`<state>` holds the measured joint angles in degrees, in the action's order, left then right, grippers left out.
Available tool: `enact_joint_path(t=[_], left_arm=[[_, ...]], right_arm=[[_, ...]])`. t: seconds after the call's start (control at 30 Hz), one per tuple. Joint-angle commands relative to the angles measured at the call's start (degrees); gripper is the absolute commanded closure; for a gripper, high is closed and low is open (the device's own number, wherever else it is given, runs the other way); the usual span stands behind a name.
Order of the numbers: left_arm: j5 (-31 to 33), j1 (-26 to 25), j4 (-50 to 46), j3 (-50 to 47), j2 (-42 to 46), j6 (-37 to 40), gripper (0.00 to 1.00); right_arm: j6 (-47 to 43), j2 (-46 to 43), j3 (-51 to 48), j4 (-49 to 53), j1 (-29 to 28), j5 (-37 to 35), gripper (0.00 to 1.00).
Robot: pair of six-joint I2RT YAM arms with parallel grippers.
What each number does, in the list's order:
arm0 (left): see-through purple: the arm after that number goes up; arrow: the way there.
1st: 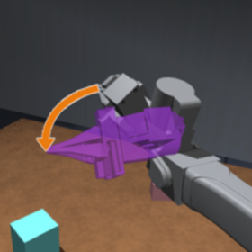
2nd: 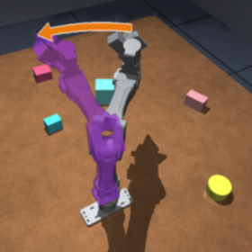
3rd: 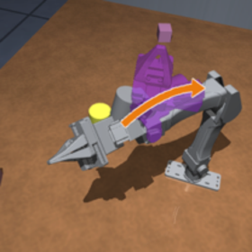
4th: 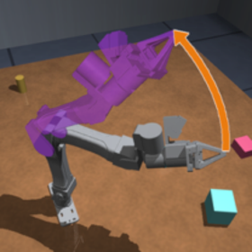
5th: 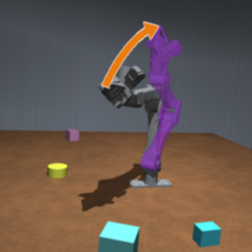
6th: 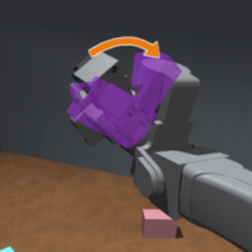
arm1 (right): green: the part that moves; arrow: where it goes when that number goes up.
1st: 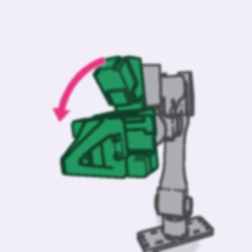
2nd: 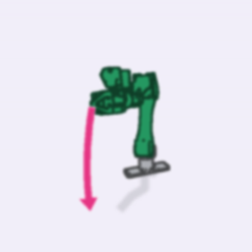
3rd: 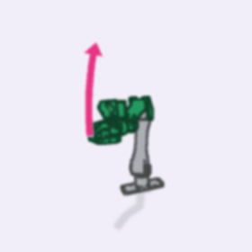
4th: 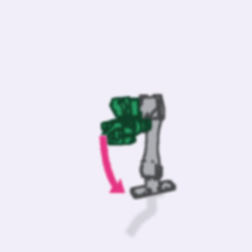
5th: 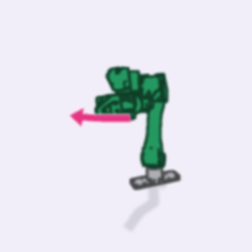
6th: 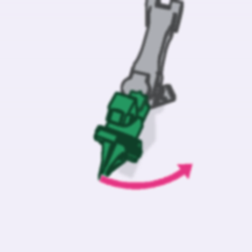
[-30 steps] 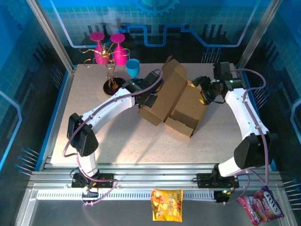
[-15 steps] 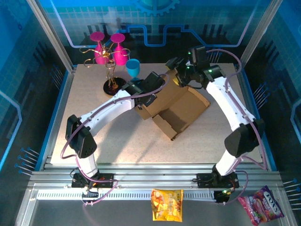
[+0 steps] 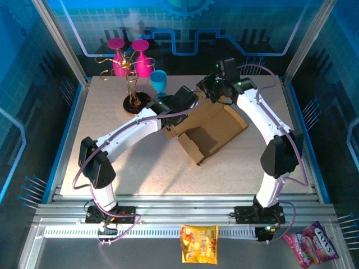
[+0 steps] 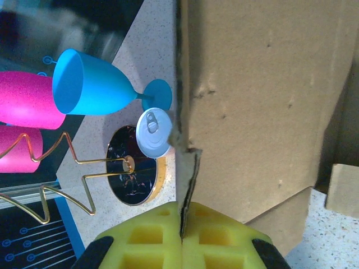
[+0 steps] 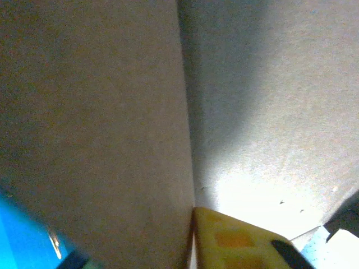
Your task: Fold the paper box
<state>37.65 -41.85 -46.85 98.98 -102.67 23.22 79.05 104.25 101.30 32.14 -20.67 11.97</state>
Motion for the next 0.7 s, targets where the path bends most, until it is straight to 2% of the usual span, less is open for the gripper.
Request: enact_joint_path(t=[0.0,0.03,0.1,0.2,0.23,0.27,0.33,0.43,0.53,0.67], left_arm=[[1.42,-0.30,2.28,-0.73,2.26,1.65,1.00],[1.54,-0.33,2.46,-0.63,2.43,1.41,1.00],[1.90,-0.33,2.90,-0.09,3.18,-0.34,0.97],[0.15,1.00,3.07,2.69,6.09,-9.59,0.53],[-2.11,2.77,1.66,4.26,7.56,-16.54,0.44],[-6.03,5.31,-0.45,5.79,8.81,-23.38,0.39],[-18.99,13.21,-4.10,6.12,12.09,-39.48,0.39],[-33.83,23.17,-2.07,-1.85,17.65,-54.79,0.40],[-44.04,29.71,4.69,-12.99,22.21,-63.33,0.44],[-51.21,35.45,11.84,-24.87,24.56,-70.98,0.56]], right_arm=[[1.95,-2.28,-2.46,-2.20,-0.08,-1.01,0.93],[2.29,-2.46,-2.75,-2.20,0.14,-0.86,1.00],[2.86,-2.93,-3.30,-2.12,0.73,-0.79,1.00],[4.54,-4.17,-5.14,-3.74,2.23,0.25,1.00],[5.16,-4.68,-5.80,-4.31,2.93,0.87,1.00],[5.71,-5.09,-6.39,-4.72,3.47,1.45,1.00],[6.67,-5.95,-7.73,-5.47,4.91,2.74,1.00],[8.83,-7.27,-10.77,-8.17,6.60,4.82,1.00],[10.68,-7.94,-13.13,-10.38,7.82,6.51,1.00],[9.91,-7.49,-12.97,-9.79,8.51,7.10,1.00]])
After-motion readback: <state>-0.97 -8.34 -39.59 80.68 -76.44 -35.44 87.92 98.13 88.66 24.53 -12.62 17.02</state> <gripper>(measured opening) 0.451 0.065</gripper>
